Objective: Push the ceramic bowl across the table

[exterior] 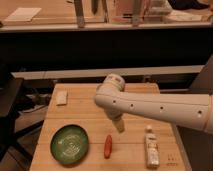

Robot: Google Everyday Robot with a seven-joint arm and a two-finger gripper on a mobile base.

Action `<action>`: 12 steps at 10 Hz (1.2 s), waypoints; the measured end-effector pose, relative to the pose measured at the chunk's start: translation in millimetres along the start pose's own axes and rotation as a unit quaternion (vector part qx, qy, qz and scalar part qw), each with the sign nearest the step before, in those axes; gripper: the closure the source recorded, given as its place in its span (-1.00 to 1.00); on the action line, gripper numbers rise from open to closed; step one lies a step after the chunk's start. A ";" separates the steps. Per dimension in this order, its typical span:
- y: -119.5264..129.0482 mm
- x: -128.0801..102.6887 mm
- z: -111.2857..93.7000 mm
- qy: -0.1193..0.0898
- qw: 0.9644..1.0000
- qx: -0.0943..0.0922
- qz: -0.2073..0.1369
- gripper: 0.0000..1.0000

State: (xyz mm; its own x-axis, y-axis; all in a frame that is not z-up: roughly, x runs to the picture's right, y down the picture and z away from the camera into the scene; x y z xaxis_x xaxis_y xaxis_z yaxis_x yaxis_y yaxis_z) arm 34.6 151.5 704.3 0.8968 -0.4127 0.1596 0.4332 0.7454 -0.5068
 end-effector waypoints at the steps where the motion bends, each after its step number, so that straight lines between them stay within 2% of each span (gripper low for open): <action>1: -2.1 -7.2 2.8 0.000 1.000 0.000 -0.008 -0.60; 7: -3.3 -33.6 14.7 0.007 0.999 -0.003 -0.038 -0.60; 12: -3.0 -41.6 18.9 0.010 0.999 -0.003 -0.054 -0.60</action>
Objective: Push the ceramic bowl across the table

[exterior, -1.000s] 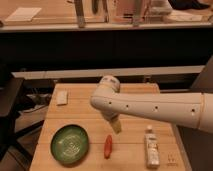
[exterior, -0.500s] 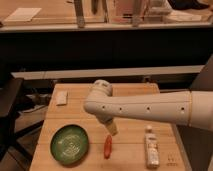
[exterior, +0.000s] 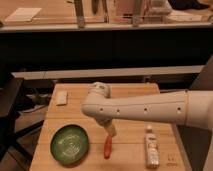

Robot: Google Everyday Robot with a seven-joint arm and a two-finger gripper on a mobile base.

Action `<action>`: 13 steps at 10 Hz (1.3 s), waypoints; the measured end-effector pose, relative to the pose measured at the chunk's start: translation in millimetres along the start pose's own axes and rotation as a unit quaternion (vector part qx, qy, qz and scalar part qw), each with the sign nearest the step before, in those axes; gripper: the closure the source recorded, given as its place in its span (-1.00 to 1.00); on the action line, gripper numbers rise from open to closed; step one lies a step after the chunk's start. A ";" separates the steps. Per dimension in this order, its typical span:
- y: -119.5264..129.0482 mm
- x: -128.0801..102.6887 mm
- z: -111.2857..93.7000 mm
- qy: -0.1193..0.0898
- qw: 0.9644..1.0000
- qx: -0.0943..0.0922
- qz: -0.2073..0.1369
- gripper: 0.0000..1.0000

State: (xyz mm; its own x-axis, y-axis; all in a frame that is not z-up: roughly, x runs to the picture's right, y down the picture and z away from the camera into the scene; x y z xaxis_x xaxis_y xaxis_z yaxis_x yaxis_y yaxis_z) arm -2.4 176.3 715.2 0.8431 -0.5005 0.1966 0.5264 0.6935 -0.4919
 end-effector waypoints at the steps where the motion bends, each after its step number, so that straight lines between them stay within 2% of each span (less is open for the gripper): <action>1: -0.4 -1.1 0.8 0.000 1.000 0.000 -0.002 -0.60; 13: -0.9 -14.6 14.0 0.001 1.000 -0.002 -0.023 -0.60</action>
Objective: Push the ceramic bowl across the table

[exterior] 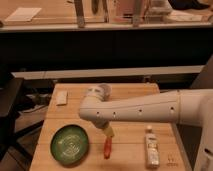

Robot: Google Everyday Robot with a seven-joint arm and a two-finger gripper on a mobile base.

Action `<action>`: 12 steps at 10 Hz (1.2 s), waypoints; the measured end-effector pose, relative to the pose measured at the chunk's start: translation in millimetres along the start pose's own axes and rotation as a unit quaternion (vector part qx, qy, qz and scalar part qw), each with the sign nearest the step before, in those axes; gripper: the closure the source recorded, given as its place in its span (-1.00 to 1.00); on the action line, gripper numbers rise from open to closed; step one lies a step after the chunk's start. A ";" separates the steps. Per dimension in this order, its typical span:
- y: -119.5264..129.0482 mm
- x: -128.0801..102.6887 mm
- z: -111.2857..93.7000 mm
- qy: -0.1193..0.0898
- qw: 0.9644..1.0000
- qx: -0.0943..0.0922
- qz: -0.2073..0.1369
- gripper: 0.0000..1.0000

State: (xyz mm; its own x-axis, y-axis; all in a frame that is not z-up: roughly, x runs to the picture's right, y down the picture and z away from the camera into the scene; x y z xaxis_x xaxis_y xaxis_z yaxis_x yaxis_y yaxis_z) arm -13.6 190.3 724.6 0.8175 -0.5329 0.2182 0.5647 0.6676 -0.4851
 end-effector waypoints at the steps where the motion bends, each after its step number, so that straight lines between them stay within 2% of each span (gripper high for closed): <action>1: 0.2 -1.1 0.9 -0.001 1.000 0.000 -0.001 -0.60; 7: 2.1 -7.0 7.5 -0.006 1.000 0.001 -0.007 -0.58; 10: 2.8 -9.6 9.8 -0.010 1.000 0.003 -0.008 -0.38; 12: 3.2 -11.3 11.5 -0.012 1.000 0.003 -0.010 -0.50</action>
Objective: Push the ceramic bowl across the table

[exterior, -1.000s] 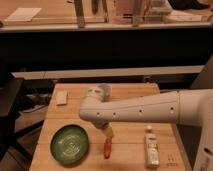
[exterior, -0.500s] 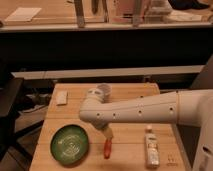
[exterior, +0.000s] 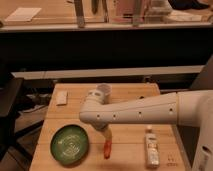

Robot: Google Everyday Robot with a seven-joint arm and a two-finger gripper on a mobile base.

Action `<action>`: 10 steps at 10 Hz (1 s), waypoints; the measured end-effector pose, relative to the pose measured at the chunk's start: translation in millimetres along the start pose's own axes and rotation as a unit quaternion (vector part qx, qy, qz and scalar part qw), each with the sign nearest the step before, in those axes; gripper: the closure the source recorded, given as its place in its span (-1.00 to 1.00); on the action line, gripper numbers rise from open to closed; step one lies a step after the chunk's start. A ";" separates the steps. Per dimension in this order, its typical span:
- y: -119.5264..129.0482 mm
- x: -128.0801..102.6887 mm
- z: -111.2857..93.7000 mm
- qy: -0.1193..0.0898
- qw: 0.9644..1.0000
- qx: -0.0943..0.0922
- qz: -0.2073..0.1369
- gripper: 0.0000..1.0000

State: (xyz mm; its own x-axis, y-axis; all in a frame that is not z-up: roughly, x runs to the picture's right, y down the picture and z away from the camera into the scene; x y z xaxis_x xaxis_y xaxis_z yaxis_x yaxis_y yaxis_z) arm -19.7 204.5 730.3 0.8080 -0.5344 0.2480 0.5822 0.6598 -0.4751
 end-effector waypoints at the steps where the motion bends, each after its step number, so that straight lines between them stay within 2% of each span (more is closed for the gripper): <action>1: 0.4 -1.0 1.5 -0.001 1.000 0.000 -0.002 -0.43; 2: 1.1 -1.6 2.4 -0.003 1.000 0.001 -0.004 -0.26; 4: 1.9 -3.6 4.7 -0.008 1.000 0.003 -0.010 0.21; 6: 1.6 -4.8 7.6 -0.010 1.000 0.003 -0.011 0.34; 8: 1.5 -6.4 11.0 -0.012 1.000 0.004 -0.015 0.31; 9: 0.8 -8.6 12.3 -0.015 1.000 0.007 -0.019 0.40; 10: -0.5 -14.1 16.1 -0.018 0.999 0.009 -0.026 0.64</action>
State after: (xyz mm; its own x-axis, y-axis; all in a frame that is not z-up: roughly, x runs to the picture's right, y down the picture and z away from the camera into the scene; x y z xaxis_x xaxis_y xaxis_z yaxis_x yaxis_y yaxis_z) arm -29.9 220.2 740.6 0.7793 -0.5486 0.3028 0.6245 0.6408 -0.4464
